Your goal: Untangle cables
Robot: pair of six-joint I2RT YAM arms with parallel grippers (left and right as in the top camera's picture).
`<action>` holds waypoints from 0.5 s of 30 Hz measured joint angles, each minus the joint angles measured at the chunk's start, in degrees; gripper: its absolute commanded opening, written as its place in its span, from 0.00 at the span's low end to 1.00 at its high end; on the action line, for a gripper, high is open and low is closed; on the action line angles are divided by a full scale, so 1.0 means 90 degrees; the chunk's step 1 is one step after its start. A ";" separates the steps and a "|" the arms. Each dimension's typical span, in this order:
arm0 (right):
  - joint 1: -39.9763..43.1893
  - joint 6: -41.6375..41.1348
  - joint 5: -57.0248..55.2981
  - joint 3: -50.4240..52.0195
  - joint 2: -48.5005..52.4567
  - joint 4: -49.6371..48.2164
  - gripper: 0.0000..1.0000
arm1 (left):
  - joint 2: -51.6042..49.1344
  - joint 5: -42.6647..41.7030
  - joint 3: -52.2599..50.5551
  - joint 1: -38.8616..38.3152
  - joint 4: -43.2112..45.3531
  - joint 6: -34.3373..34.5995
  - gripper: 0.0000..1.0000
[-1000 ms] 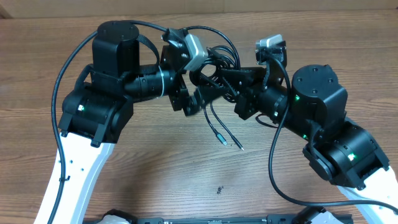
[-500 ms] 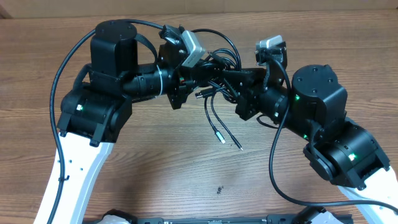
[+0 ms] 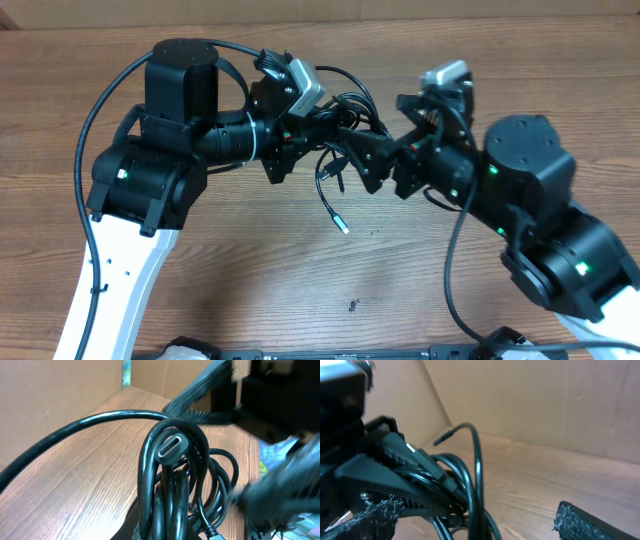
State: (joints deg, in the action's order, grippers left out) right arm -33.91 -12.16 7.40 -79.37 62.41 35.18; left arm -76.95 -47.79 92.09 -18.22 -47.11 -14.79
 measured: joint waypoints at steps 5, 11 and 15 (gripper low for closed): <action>0.0002 0.0049 -0.0321 0.0000 -0.0294 0.0046 1.00 | 0.0000 -0.0097 0.0000 0.0085 -0.0129 -0.0027 0.04; 0.0002 0.0420 -0.0500 0.0000 -0.0389 0.0612 0.77 | 0.0002 -0.0491 0.0000 0.0321 -0.0187 -0.0100 0.04; 0.0002 0.0571 -0.0690 -0.0002 -0.0389 0.0891 0.71 | 0.0002 -0.0889 0.0000 0.0663 -0.0270 -0.0219 0.04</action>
State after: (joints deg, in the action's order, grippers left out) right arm -33.89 -7.03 1.19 -79.40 58.92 43.20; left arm -76.93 -55.79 92.09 -12.25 -49.54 -16.75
